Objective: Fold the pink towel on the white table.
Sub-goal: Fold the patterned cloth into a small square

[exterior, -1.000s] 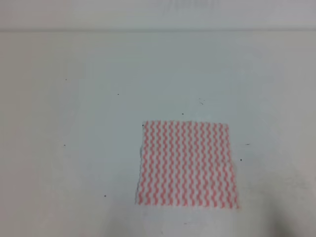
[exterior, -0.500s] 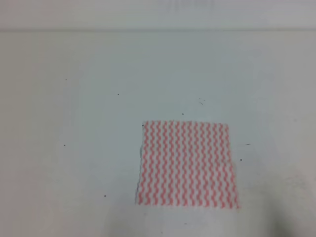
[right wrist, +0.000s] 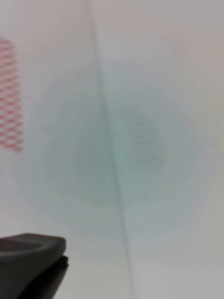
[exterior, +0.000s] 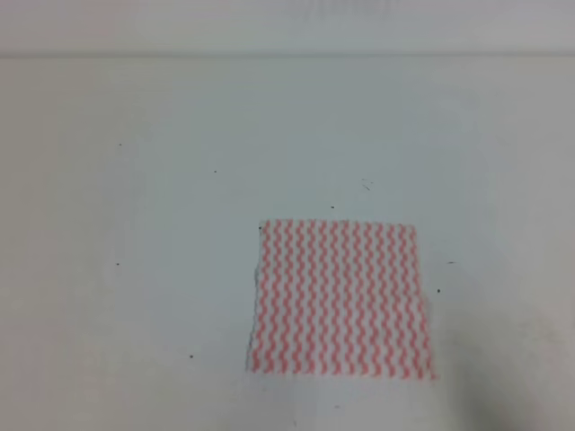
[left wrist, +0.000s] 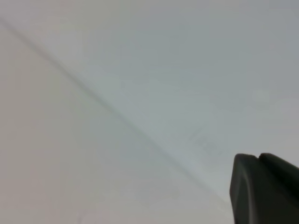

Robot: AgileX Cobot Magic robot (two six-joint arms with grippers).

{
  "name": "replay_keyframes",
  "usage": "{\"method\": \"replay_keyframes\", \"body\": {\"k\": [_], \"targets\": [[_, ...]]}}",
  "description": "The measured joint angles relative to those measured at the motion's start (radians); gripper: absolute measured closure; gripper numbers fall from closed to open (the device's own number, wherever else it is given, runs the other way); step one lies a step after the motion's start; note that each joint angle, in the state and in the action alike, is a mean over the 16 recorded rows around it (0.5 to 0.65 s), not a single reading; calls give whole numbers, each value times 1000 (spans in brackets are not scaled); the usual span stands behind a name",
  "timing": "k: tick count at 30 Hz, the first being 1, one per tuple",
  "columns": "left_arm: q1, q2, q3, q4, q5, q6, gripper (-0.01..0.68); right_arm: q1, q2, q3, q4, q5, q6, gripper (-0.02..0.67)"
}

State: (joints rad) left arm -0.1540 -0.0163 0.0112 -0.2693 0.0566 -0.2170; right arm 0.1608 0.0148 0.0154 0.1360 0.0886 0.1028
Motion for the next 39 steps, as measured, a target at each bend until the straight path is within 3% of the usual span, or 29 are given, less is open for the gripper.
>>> {"method": "replay_keyframes", "body": {"k": [8, 16, 29, 39], "targets": [[0, 1, 1, -63, -112, -47, 676, 1, 0, 0, 275, -164, 2, 667], [0, 8, -5, -70, -99, -56, 676, 1, 1, -5, 421, -170, 4, 667], [1, 218, -148, -65, 116, -61, 675, 1, 157, -142, 472, 85, 4, 667], [1, 562, -404, -202, 317, 202, 675, 1, 437, -346, 375, 374, -1, 667]]}}
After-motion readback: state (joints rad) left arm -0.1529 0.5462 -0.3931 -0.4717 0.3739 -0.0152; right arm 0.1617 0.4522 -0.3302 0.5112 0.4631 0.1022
